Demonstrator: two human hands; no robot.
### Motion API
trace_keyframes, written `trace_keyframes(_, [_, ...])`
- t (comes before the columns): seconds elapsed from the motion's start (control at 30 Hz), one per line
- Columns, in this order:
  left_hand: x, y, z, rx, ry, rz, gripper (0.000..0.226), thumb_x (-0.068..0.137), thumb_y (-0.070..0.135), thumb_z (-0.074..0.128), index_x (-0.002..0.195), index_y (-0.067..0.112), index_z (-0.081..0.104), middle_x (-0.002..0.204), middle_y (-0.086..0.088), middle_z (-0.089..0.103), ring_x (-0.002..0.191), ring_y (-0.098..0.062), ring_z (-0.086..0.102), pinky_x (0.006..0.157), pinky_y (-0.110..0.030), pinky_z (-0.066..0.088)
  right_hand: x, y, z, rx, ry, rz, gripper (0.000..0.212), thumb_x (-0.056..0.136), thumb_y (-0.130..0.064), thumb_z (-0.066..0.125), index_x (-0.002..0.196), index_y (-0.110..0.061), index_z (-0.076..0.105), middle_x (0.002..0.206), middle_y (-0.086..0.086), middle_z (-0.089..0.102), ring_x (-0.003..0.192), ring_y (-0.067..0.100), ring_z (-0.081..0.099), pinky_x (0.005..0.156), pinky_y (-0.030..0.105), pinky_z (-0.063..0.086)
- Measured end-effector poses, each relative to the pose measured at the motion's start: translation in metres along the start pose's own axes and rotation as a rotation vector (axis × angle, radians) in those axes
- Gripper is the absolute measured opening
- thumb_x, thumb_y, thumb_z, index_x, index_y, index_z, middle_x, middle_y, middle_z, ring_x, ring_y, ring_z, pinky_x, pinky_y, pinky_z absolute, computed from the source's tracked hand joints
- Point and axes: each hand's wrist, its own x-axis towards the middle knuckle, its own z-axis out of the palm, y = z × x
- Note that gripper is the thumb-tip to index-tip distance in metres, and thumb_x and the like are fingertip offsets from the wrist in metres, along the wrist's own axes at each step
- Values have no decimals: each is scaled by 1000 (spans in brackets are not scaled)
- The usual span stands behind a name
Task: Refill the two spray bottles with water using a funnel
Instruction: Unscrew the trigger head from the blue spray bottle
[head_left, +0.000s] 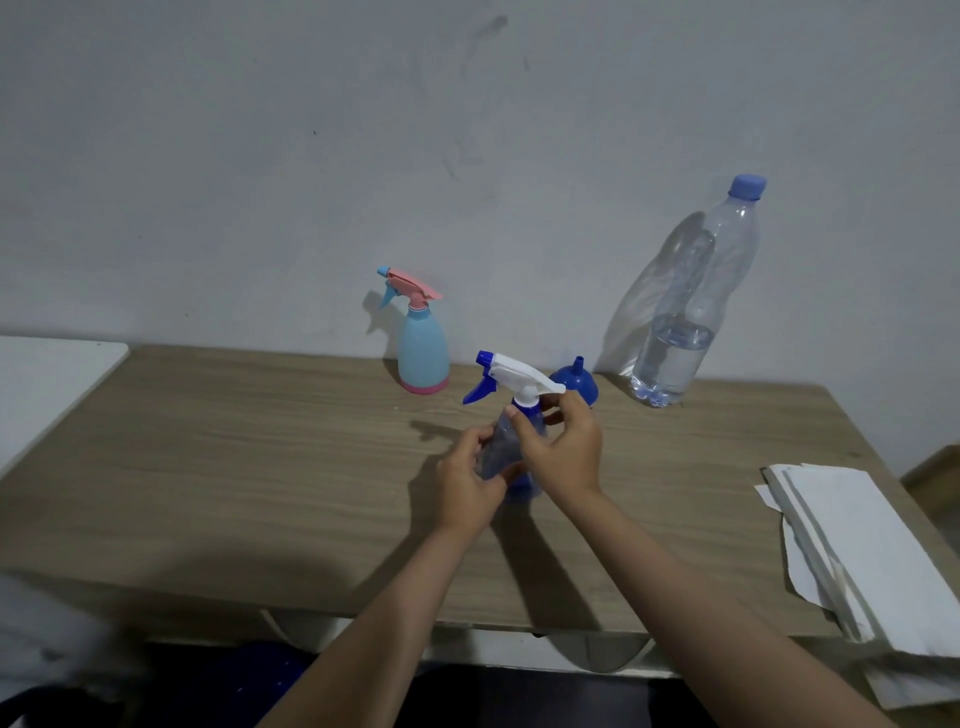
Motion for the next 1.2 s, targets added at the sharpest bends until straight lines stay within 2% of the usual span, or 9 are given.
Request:
trace_keyframes(0.23, [-1, -1, -3, 25, -2, -18, 42, 70, 1, 79, 103, 19, 60, 98, 14, 65, 92, 13, 60, 76, -5, 47, -4, 2, 1, -35, -7, -57, 29, 76, -39, 66, 88, -12, 61, 82, 0, 61, 74, 16, 57, 65, 36, 51])
trace_keyframes(0.37, [1, 1, -5, 59, -55, -55, 49, 73, 5, 78, 118, 15, 60, 111, 11, 64, 107, -1, 59, 77, 0, 44, -2, 6, -5, -22, -65, -63, 35, 76, -41, 61, 96, -13, 64, 88, -2, 60, 79, 15, 58, 69, 38, 52])
trace_keyframes(0.53, [0, 0, -2, 5, -69, -88, 59, 74, 8, 78, 128, 16, 54, 118, 12, 59, 117, -5, 55, 83, -3, 43, 1, 2, -9, 57, -87, 125, 40, 69, -31, 84, 96, -16, 58, 91, -7, 62, 84, 9, 60, 71, 23, 52])
trace_keyframes(0.7, [-3, 3, -2, 38, -47, -101, 52, 75, 8, 77, 121, 20, 57, 115, 10, 61, 110, -3, 57, 79, -4, 44, -3, 2, -8, 125, -42, 112, 25, 75, -17, 79, 92, -20, 60, 88, -6, 63, 82, 10, 60, 69, 9, 44])
trace_keyframes(0.8, [-4, 9, -3, 49, -29, -90, 41, 75, 13, 79, 110, 19, 59, 101, 9, 65, 95, -5, 62, 67, -1, 43, -5, 6, -11, 114, -98, 74, 27, 82, -12, 72, 106, -17, 62, 99, -4, 60, 88, 9, 58, 75, 13, 44])
trace_keyframes(0.9, [-7, 14, -5, 136, -32, -61, 41, 77, 19, 78, 113, 14, 59, 96, 10, 62, 83, 5, 57, 62, 3, 40, 2, 3, -15, 181, -126, 171, 35, 74, -12, 78, 103, -16, 57, 99, -2, 61, 87, 10, 59, 74, 19, 49])
trace_keyframes(1.0, [-6, 13, -6, 133, -31, -60, 43, 77, 15, 78, 115, 12, 59, 101, 9, 62, 90, 2, 58, 65, 4, 39, 9, -1, -19, 192, -190, 184, 29, 73, -7, 78, 95, -13, 59, 90, -5, 62, 85, 10, 59, 72, 21, 49])
trace_keyframes(1.1, [-7, 16, -8, 162, -52, -45, 43, 78, 21, 77, 117, 15, 58, 109, 11, 62, 96, 5, 54, 66, 4, 40, 11, -1, -26, 180, -284, 168, 27, 80, -3, 69, 101, -19, 63, 92, -13, 61, 87, 5, 57, 74, 21, 47])
trace_keyframes(1.2, [-8, 18, -9, 200, -63, -37, 42, 80, 25, 75, 117, 17, 57, 108, 16, 57, 97, 6, 50, 65, 5, 39, 17, 4, -32, 216, -347, 201, 33, 79, 0, 69, 107, -16, 62, 94, -7, 62, 83, 8, 58, 74, 23, 50])
